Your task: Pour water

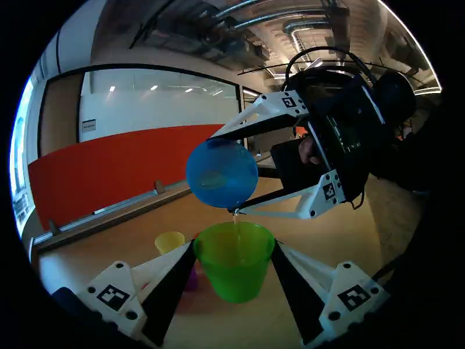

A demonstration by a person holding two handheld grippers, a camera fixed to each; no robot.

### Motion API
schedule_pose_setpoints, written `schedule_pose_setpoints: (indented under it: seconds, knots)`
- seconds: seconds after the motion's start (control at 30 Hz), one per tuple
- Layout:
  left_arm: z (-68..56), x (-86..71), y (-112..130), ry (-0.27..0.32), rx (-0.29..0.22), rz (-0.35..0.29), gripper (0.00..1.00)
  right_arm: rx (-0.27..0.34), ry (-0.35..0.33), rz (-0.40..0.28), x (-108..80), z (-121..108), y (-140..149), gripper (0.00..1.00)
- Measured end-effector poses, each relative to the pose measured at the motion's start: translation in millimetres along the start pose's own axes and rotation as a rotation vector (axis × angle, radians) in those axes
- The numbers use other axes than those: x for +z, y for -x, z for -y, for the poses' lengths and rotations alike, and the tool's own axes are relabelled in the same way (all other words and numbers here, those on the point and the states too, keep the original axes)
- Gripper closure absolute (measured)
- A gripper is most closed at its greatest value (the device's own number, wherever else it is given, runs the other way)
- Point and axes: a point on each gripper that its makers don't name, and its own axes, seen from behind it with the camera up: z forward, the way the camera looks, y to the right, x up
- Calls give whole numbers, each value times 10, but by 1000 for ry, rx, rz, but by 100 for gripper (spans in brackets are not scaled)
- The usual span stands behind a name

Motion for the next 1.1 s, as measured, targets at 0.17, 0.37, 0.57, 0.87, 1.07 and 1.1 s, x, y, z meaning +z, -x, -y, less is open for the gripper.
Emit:
schedule_pose_setpoints:
  seconds: [0.17, 0.37, 0.57, 0.87, 1.07, 1.1]
  knots:
    - [1, 1, -1, 0, -1, -1, 11, -13, 2, 0, 0, -12, -6, 8]
    - [1, 10, 3, -1, 1, 0, 11, -23, 6, -7, 1, -33, -26, 8]
    - [-7, 13, -9, 0, 2, -1, 11, -48, 8, -4, 8, -45, -25, 8]
    - [-18, 23, -11, 3, 3, 0, 11, -72, 7, -3, 19, -47, -35, 8]
    - [-20, 29, -11, 3, 2, 1, 11, -83, 8, 0, 27, -49, -29, 8]
    - [-21, 31, -10, 3, 2, 1, 11, -85, 8, 0, 28, -50, -28, 8]
